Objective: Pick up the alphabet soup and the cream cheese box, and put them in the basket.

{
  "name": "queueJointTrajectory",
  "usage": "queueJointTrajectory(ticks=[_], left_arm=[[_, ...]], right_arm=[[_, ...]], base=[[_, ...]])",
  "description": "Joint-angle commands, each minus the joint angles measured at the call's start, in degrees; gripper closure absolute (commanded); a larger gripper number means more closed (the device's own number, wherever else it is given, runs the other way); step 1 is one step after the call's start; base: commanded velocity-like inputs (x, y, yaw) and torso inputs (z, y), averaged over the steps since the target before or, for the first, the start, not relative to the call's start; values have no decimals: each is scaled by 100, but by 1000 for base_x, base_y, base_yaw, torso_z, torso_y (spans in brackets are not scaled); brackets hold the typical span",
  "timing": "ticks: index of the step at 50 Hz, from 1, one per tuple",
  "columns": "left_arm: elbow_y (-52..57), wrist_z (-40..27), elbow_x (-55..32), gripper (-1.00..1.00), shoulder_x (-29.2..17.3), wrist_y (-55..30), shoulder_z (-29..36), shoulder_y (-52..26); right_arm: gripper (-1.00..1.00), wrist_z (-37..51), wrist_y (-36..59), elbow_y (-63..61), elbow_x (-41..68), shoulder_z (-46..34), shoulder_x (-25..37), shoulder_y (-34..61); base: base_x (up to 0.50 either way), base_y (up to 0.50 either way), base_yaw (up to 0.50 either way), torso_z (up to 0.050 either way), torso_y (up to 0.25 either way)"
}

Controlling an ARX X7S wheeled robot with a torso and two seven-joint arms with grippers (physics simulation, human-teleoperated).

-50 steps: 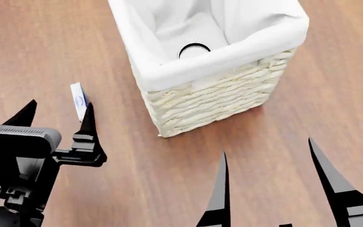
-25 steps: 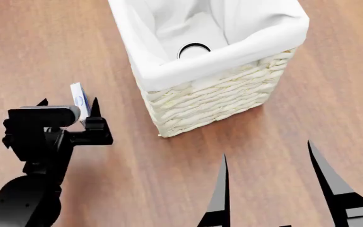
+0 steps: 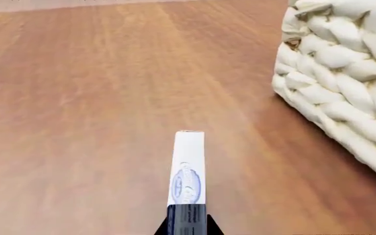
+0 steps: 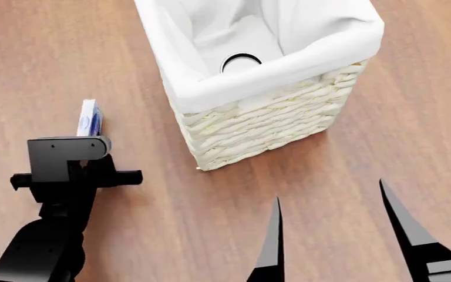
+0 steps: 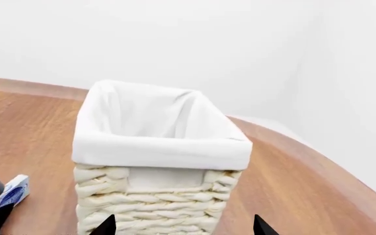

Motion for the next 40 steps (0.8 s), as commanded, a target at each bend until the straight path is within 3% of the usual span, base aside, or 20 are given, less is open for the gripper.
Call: queueJointTrajectory(ticks=[1,12,17,18,21,28,31,40], left_arm=[[-312,127,111,100,35,108,-228,-46],[-4,219,277,100,-25,137,-453,-169],[3958,-296,184,100,-558,-2003,-267,762],[4000,-305,178,100,-566,-2029,-262,776],[6017,-433,-2,100,-901,-3073,-210,913],[7914,-547,-320,100,-1236,-3924,-263,941],[8099,-581,-355,100,-1286,-4130,-271,748],[6854,-278,-383,100,-1097,-4015,-283,-456]], right_arm=[[-100,-31,-7,41,46,46,-43,-52],[-100,-52,-89,113,16,81,-76,-154],[-100,-77,-180,221,-16,90,-138,-249],[-100,-78,-180,223,-18,93,-138,-253],[-100,-120,-144,155,74,123,-98,-185],[-100,-131,-241,302,-8,144,-184,-301],[-100,-174,-163,223,87,170,-165,-219],[-100,-155,-69,99,70,192,-135,-209]], base=[[0,0,0,0,0],[0,0,0,0,0],[0,0,0,0,0],[0,0,0,0,0],[0,0,0,0,0],[0,0,0,0,0],[0,0,0,0,0],[0,0,0,0,1]])
